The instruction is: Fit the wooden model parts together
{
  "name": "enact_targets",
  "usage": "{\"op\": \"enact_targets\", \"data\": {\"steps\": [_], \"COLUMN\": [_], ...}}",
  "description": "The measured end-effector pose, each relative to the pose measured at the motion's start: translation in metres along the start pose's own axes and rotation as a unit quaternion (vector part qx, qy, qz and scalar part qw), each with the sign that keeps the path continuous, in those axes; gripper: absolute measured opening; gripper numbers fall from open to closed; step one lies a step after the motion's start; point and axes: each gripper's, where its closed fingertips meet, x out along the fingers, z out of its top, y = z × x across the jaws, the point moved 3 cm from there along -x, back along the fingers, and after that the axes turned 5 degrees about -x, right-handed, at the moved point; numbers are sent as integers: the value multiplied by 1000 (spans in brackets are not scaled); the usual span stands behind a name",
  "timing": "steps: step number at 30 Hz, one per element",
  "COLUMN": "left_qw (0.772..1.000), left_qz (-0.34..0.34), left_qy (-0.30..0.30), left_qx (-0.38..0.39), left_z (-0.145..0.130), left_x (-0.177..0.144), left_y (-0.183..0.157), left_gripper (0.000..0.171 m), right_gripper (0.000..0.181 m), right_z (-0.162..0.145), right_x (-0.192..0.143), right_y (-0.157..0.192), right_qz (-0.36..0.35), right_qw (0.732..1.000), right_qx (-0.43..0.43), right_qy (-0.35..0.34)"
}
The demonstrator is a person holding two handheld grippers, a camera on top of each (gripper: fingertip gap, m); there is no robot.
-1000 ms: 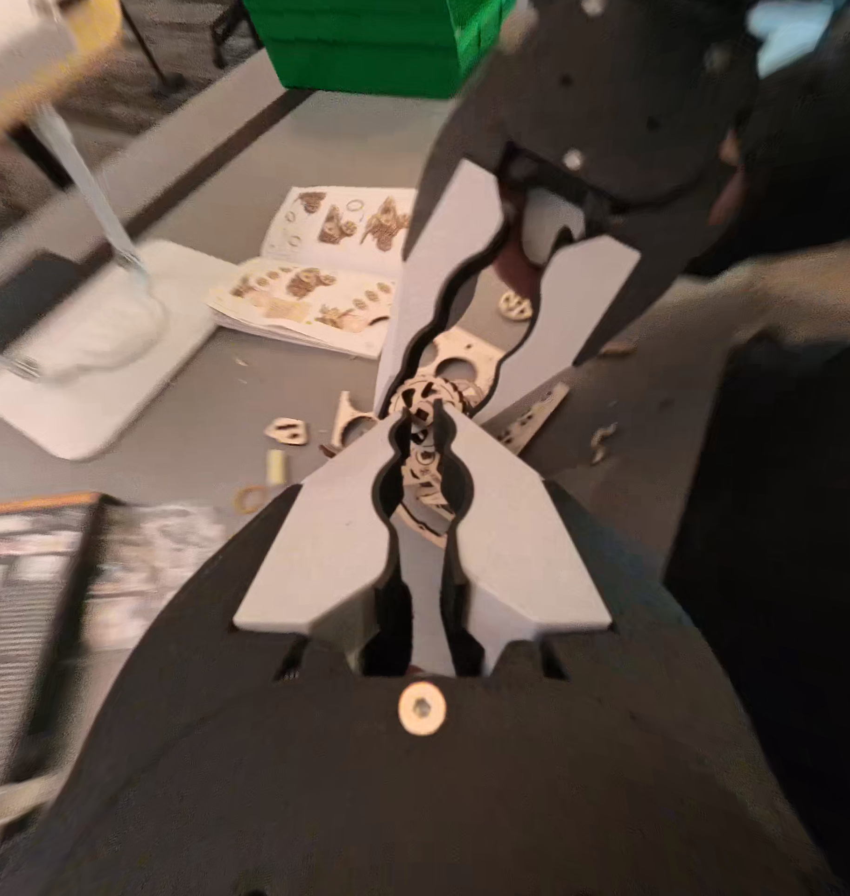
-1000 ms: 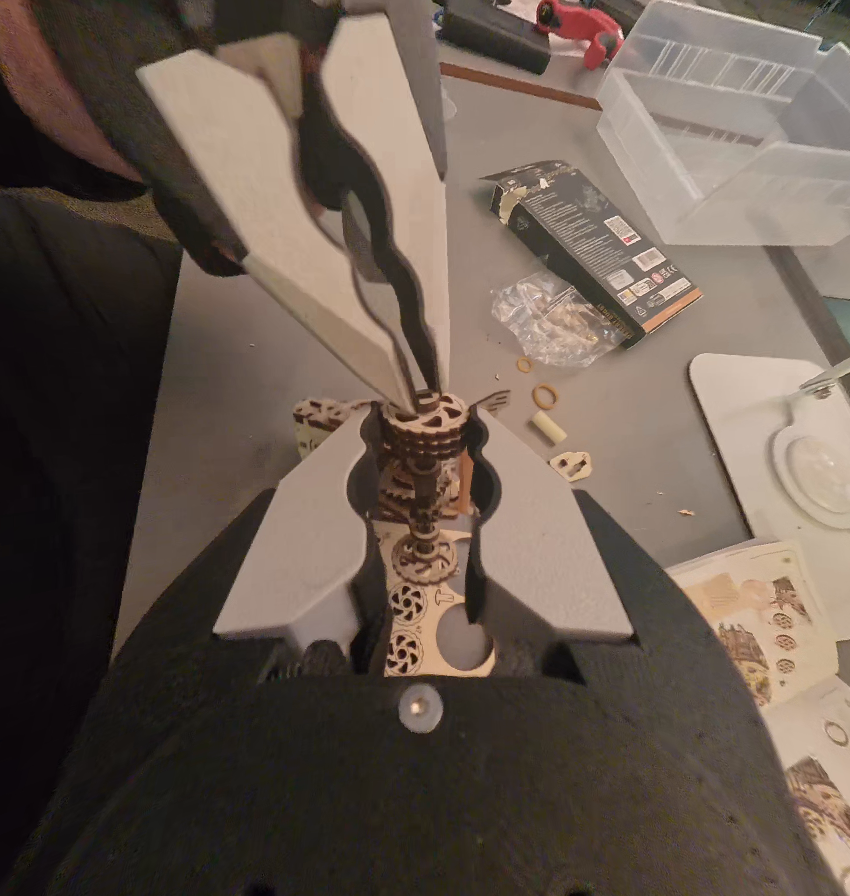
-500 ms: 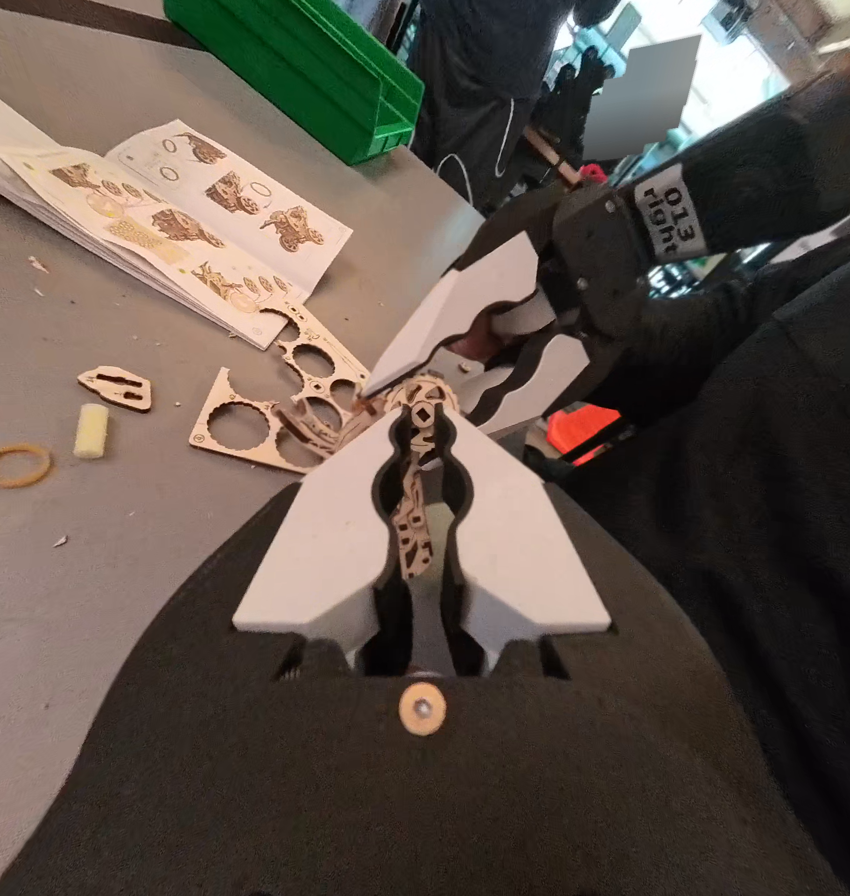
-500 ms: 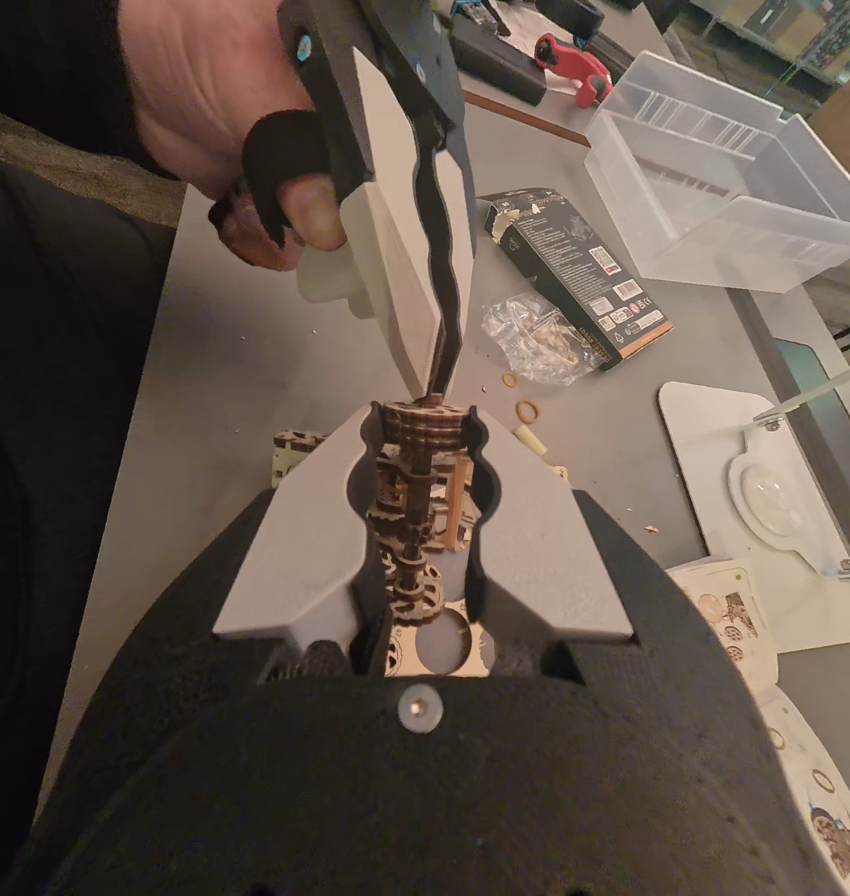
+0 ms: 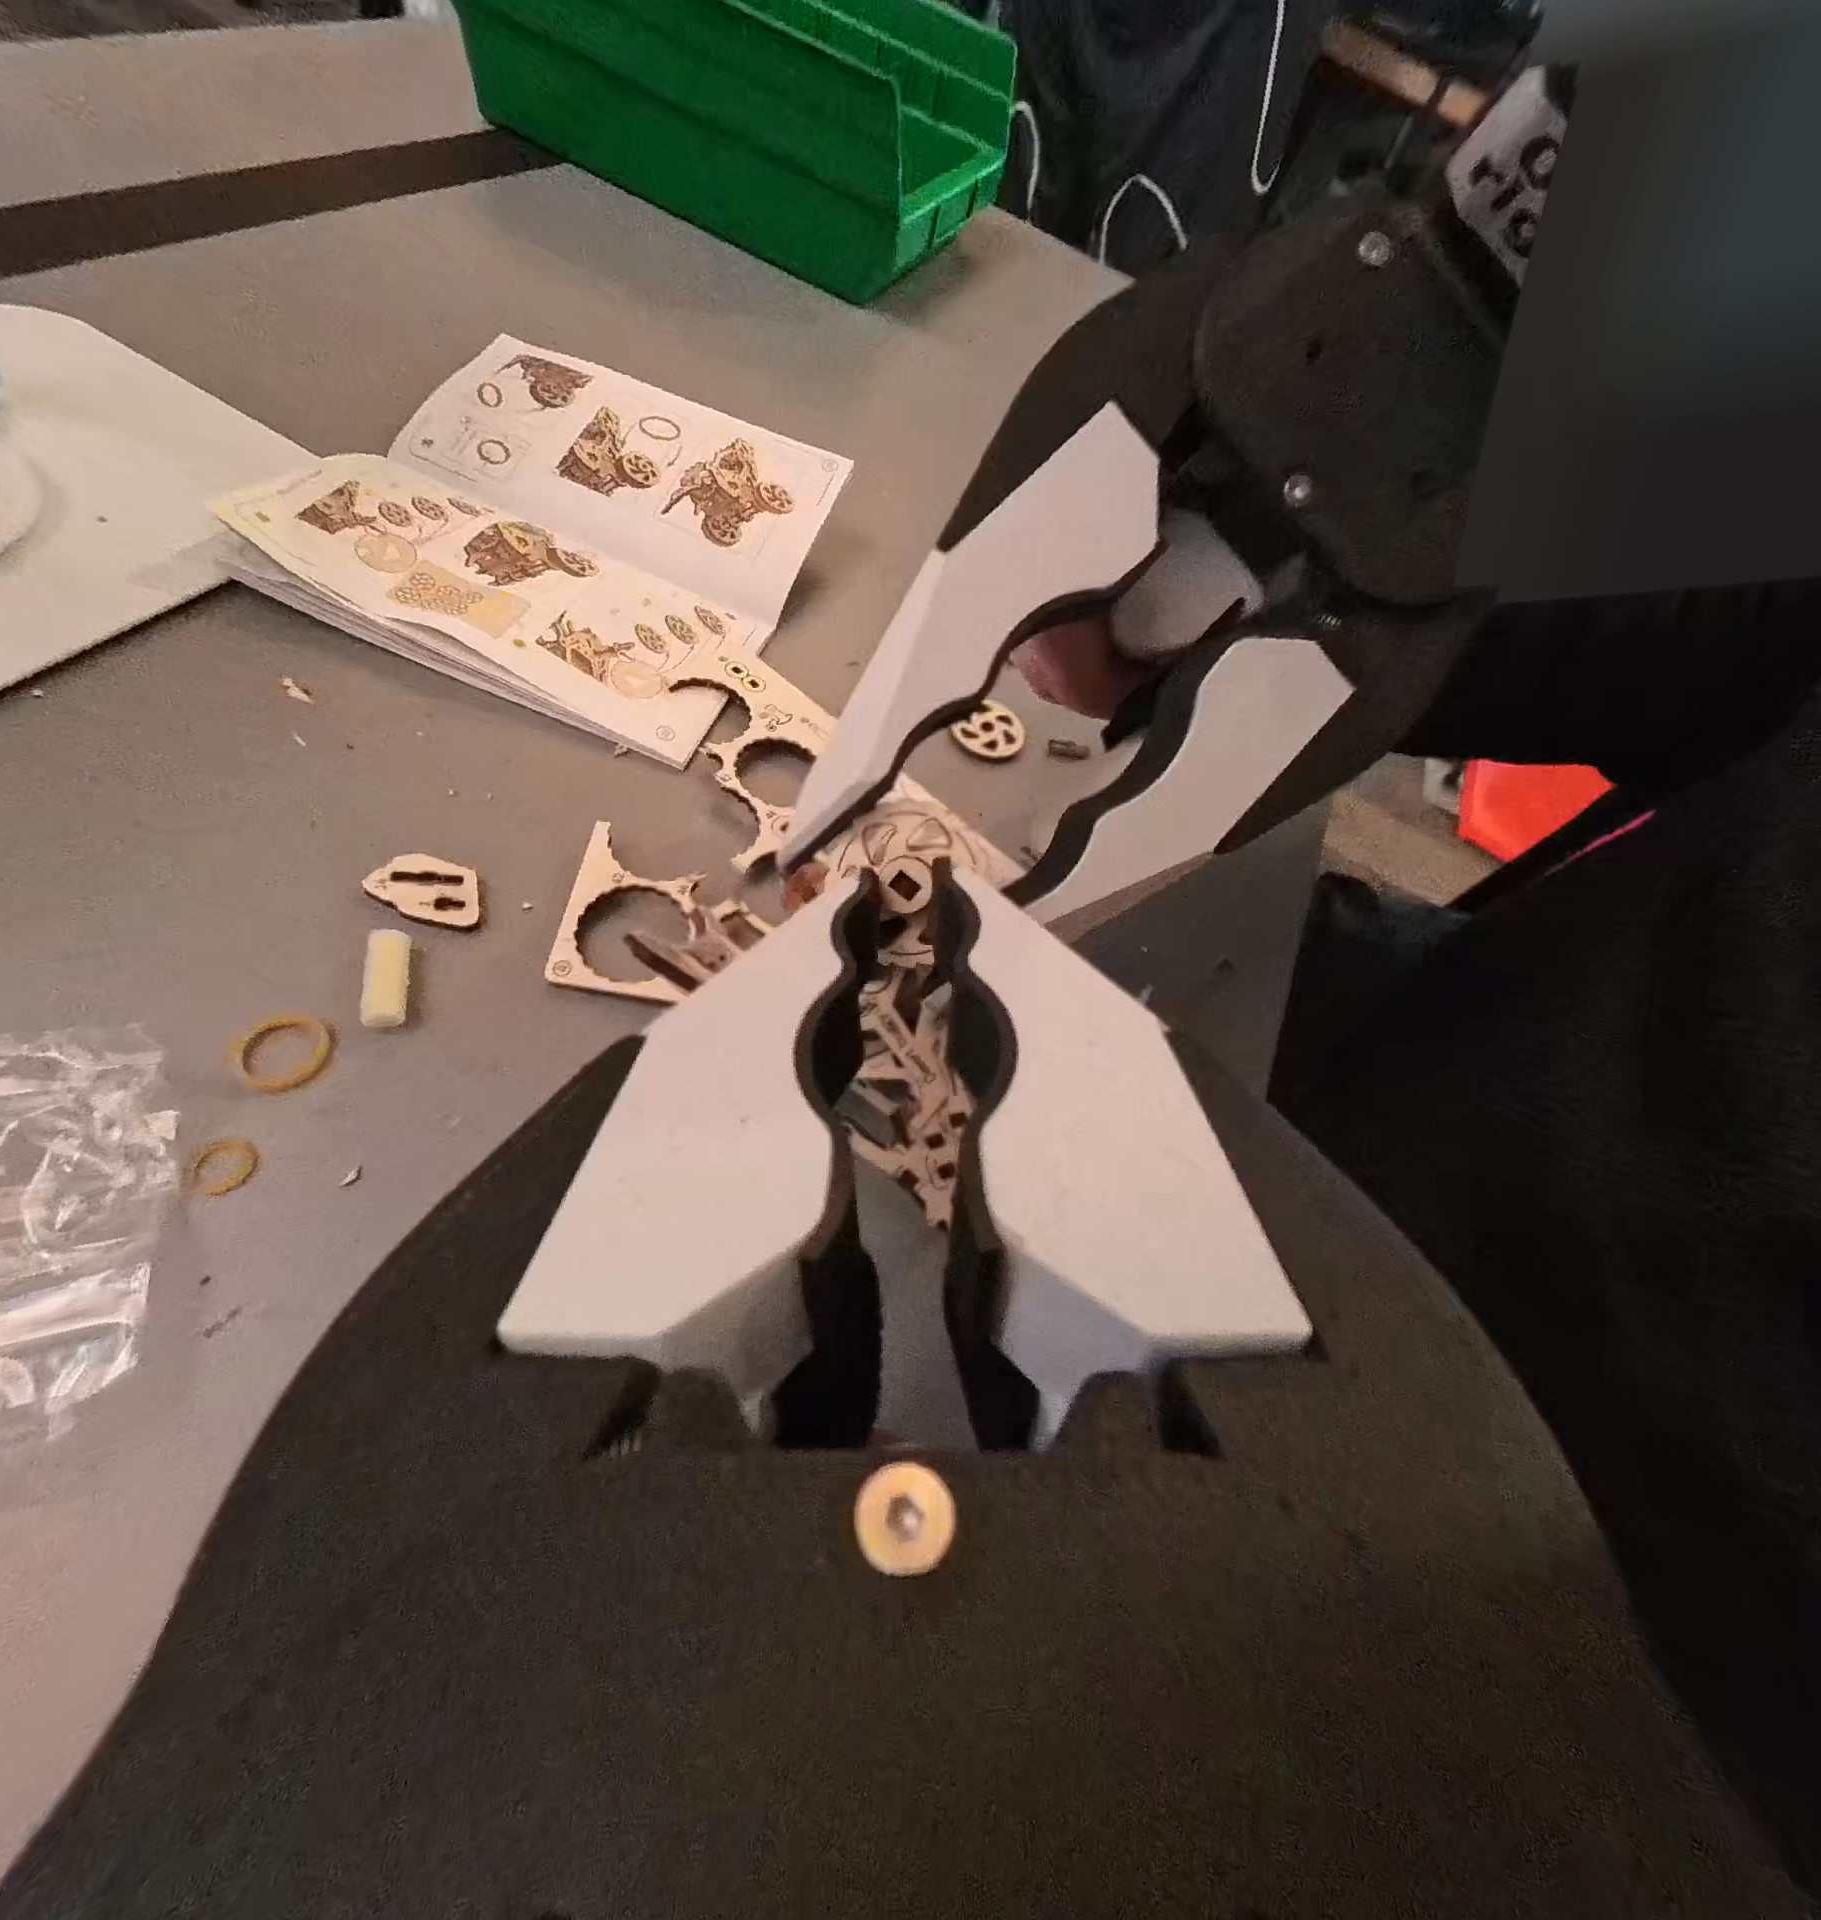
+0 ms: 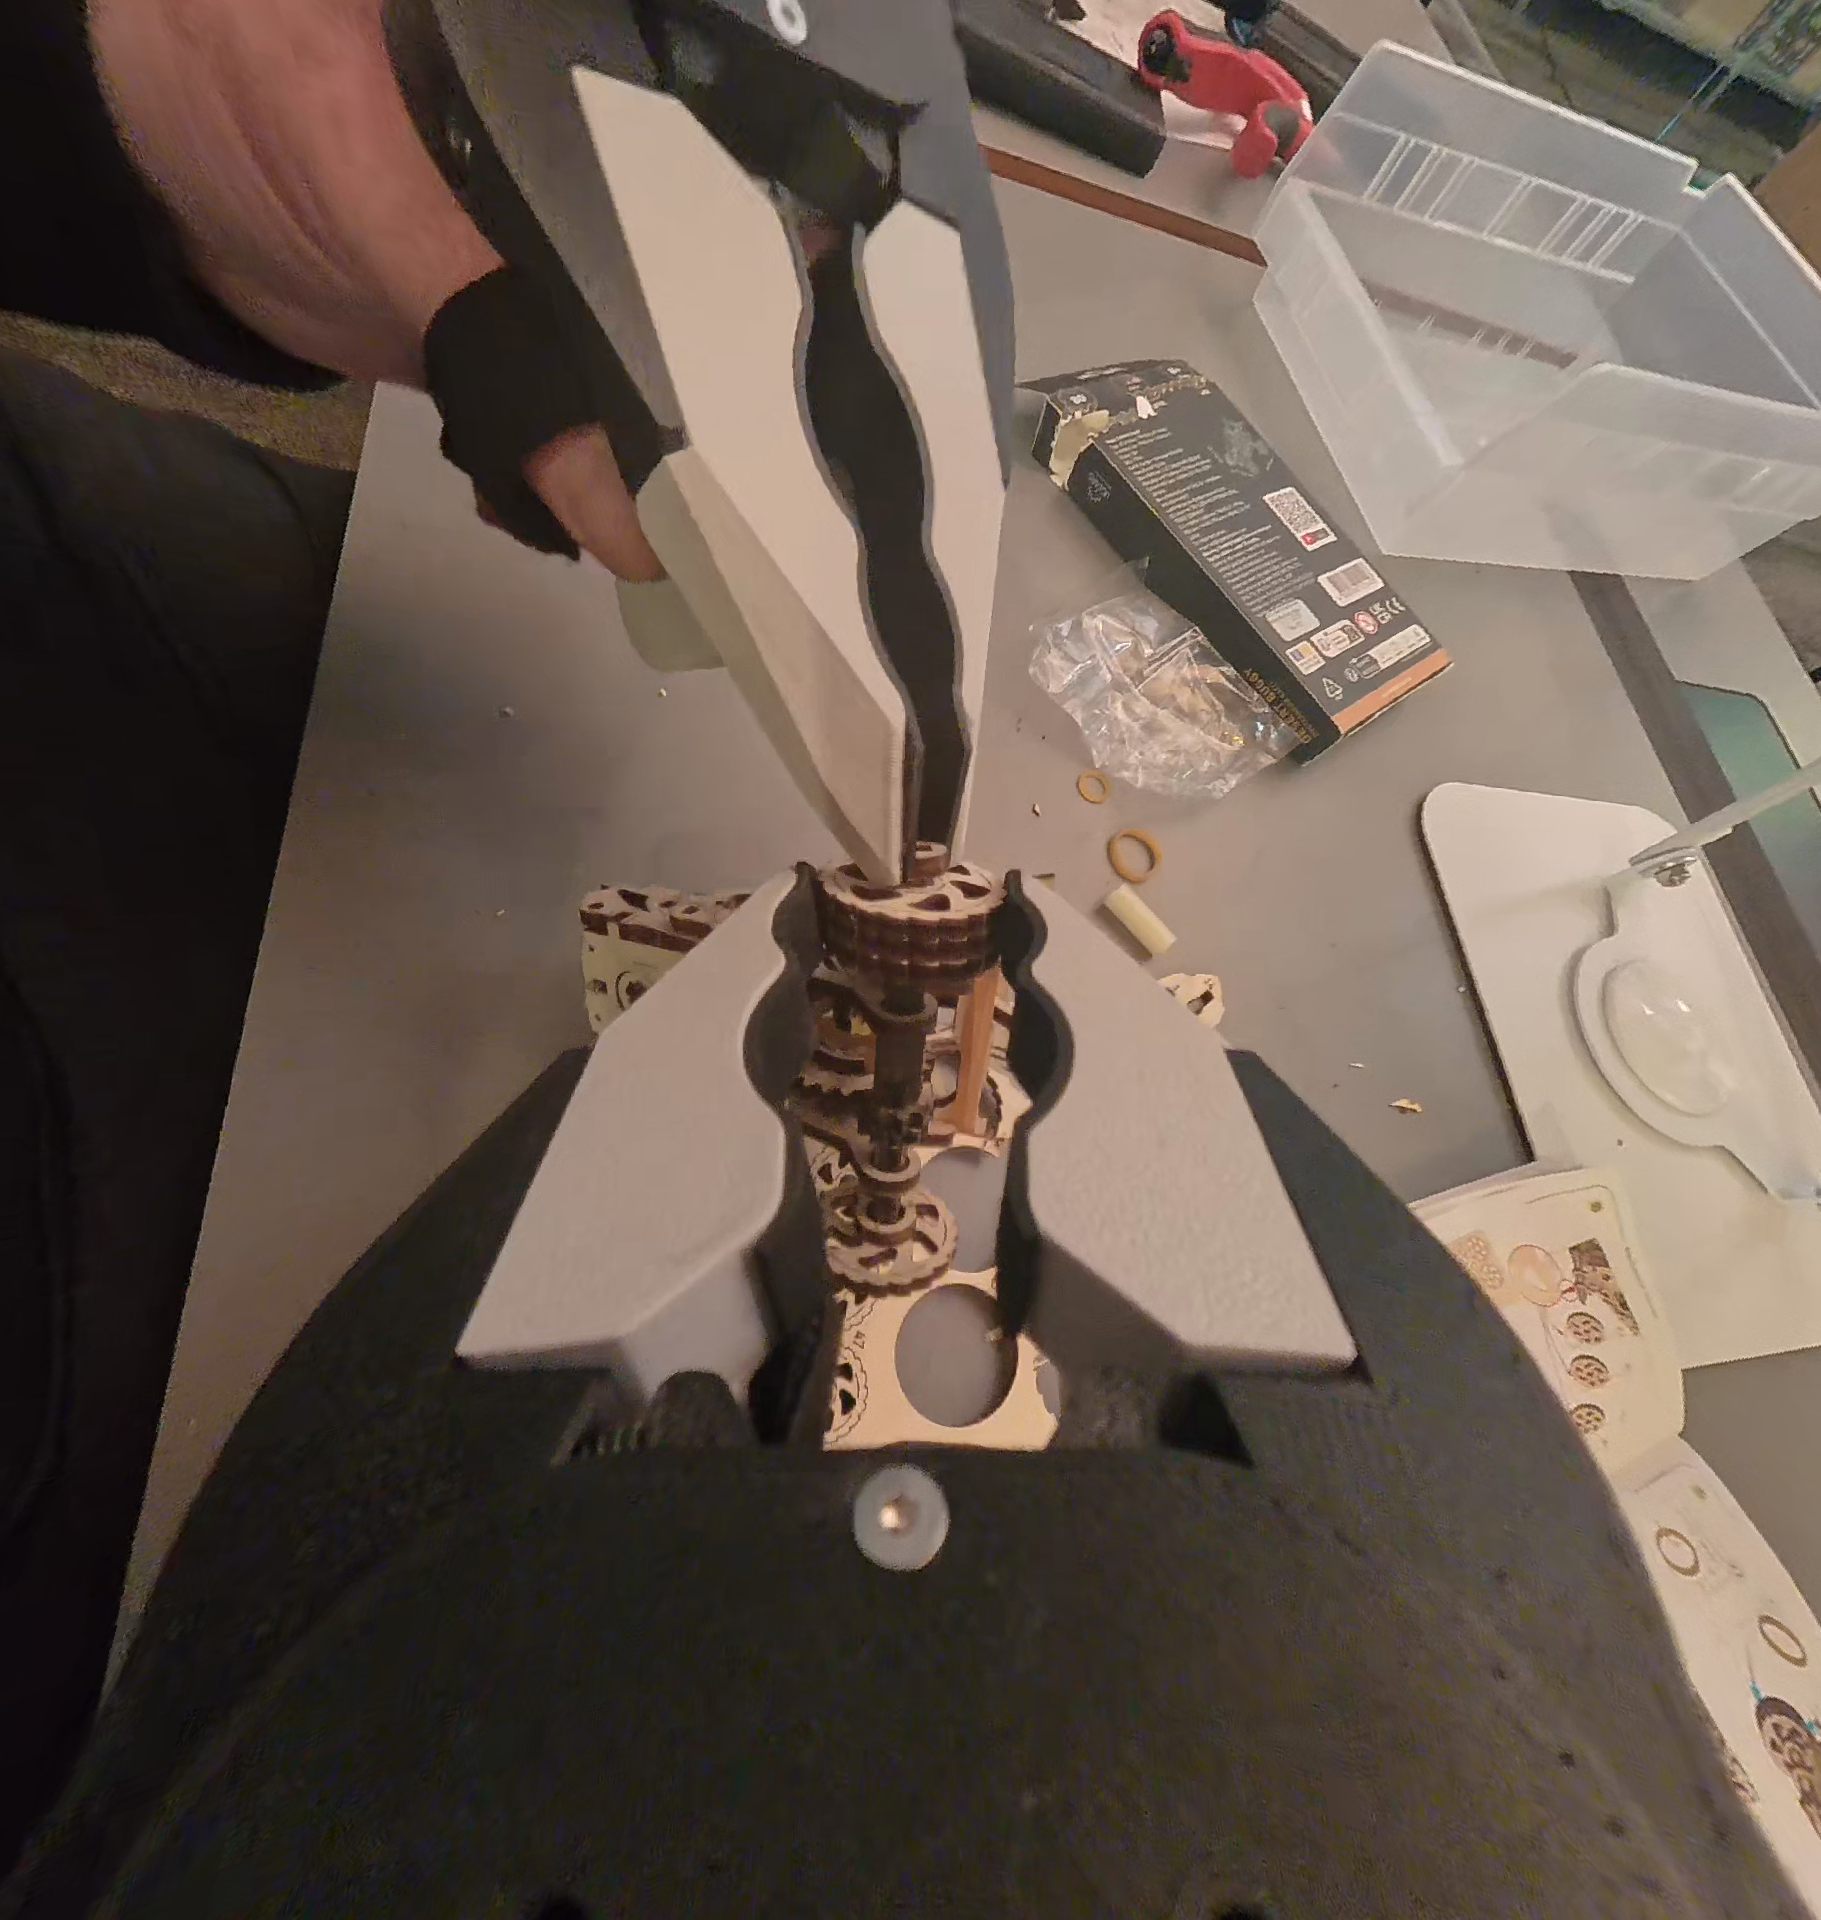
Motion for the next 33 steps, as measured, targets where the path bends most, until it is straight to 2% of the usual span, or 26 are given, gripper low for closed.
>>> {"op": "enact_targets", "data": {"steps": [2, 4, 7, 9, 10, 11, 14, 17, 20, 21, 23, 25, 26, 30, 33], "left_qw": [999, 995, 988, 977, 984, 993, 993, 994, 985, 981, 979, 983, 986, 994, 994], "left_qz": [-22, -65, -112, -139, -108, -77, -73, 22, 58, 71, 87, 76, 62, -23, -41], "left_qy": [11, -2, 6, -51, -41, 10, 30, 103, 158, 178, 182, 162, 140, 56, 57], "left_qx": [-26, -78, -109, -155, -132, -89, -91, -18, -31, -28, -31, -48, -60, -88, -87], "left_z": [0, 2, 0, 13, 12, 1, -3, -27, -55, -64, -69, -62, -53, -4, 6], "left_x": [-1, -3, -3, -15, -19, -17, -14, -19, -19, -19, -16, -15, -15, -13, 1], "left_y": [0, 1, 3, 12, 19, 20, 14, 31, 45, 49, 52, 48, 44, 12, -3], "left_gripper": [7, 6, 6, 6, 6, 6, 7, 7, 8, 17, 32, 48, 50, 47, 47], "right_gripper": [32, 32, 32, 32, 32, 32, 32, 32, 32, 32, 33, 33, 33, 32, 33], "right_z": [-1, 2, 1, -8, -9, -3, 9, -3, -7, -7, -8, -8, -9, -8, -5], "right_x": [0, -2, -1, -1, -2, -5, -3, 0, -1, 0, 1, 2, 2, 4, 6], "right_y": [1, 1, 3, 4, 2, 0, -1, 0, -6, -5, -3, -4, -4, -4, -1], "right_qz": [3, 1, 7, 10, 10, 7, 4, 14, 17, 17, 20, 18, 16, 5, -4], "right_qw": [1000, 1000, 1000, 999, 1000, 1000, 1000, 1000, 999, 999, 999, 1000, 1000, 1000, 1000], "right_qx": [-9, -16, -27, -35, -19, -10, -11, 0, 29, 28, 27, 24, 23, 7, -14], "right_qy": [-2, -6, -6, 11, 5, -6, -11, -6, -15, -15, -13, -10, -8, 2, 9]}}
